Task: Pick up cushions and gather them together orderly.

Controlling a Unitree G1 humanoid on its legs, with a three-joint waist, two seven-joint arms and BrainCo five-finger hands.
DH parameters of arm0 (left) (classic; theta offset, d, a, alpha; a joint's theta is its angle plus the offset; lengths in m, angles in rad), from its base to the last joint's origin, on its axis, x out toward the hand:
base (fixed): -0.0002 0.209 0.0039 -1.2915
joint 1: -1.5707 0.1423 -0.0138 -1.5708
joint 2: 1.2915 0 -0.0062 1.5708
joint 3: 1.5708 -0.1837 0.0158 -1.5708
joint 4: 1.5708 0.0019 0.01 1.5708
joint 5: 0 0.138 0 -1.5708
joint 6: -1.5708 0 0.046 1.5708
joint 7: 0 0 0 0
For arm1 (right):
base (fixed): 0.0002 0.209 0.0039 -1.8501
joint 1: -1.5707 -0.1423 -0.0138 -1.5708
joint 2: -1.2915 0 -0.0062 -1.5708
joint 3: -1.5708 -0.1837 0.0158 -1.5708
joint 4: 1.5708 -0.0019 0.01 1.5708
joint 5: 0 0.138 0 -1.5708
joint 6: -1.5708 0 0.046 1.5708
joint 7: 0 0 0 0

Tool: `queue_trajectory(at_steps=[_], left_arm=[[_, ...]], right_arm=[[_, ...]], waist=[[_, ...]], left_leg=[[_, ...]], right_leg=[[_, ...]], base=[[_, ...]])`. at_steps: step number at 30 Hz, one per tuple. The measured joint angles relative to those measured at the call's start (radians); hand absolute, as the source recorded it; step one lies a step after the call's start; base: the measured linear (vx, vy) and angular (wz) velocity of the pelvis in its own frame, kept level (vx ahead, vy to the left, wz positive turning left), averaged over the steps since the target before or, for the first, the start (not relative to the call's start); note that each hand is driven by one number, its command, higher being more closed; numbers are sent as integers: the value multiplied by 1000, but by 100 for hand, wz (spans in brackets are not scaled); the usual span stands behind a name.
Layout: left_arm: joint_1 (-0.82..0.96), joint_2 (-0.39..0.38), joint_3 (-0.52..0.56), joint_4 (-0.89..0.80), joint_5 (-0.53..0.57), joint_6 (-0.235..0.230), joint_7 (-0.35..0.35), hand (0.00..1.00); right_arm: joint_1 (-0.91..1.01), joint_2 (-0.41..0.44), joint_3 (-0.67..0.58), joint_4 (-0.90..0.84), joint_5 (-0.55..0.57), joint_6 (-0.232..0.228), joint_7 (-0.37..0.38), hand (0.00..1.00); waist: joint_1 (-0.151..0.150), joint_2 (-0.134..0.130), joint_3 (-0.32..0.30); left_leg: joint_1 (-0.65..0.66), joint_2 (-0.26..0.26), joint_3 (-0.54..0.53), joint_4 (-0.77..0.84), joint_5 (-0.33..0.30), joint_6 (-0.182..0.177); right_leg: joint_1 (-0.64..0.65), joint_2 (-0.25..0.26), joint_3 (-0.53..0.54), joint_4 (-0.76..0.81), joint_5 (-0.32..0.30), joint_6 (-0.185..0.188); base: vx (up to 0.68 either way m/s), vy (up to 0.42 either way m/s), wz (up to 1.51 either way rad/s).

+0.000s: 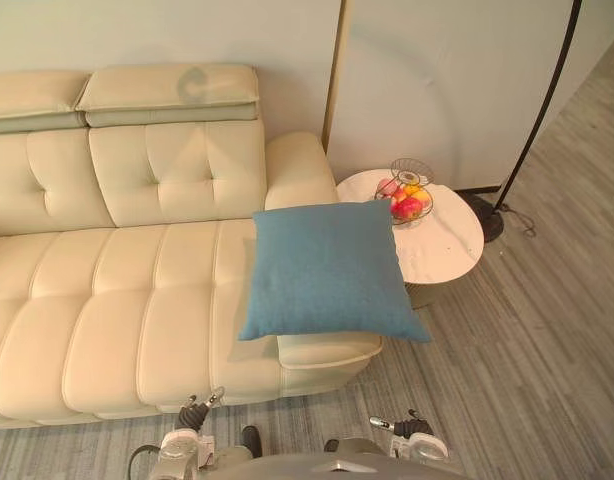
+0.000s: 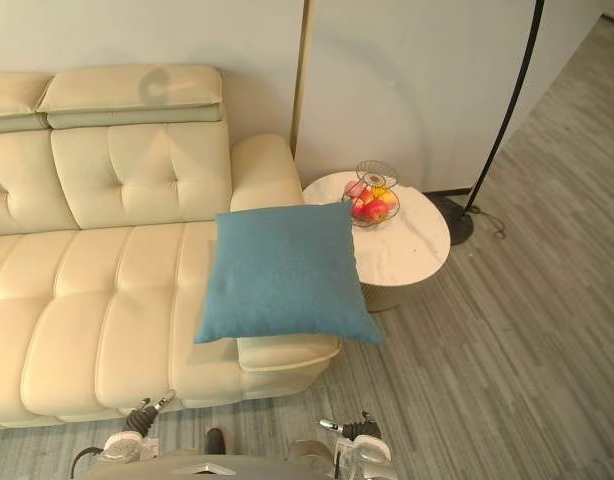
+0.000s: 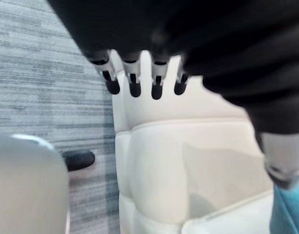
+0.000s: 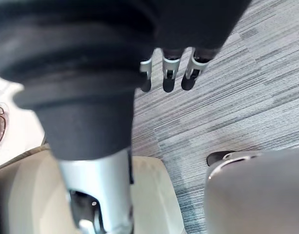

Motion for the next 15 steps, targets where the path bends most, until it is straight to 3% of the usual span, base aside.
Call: queue_trajectory(at_steps=[2,9,15], left_arm=[[1,0,-5,0,0,0,-1,0],[2,14,-13,-2,-3,1,0,0],[0,31,-1,-60,-22,1,1,0]], right_arm=[[7,-7,0,0,0,1,0,0],[-14,-8,-59,-40,0,-3,-16,0],[-4,-13,-139,-155,-2,-4,-45,0]], waist=[[1,10,-9],[5,-12,-17],[-7,-11,-18]], left_leg=[[10,7,-18,0,-7,-8],[24,13,-19,6,-10,-14],[19,15,4,0,-10,-14]], right_leg=[[43,11,-21,-48,14,-8],[88,21,-22,-85,29,-14],[83,23,13,-114,58,-14]], base=[[184,-69,23],[117,-29,5],[-35,14,-13]])
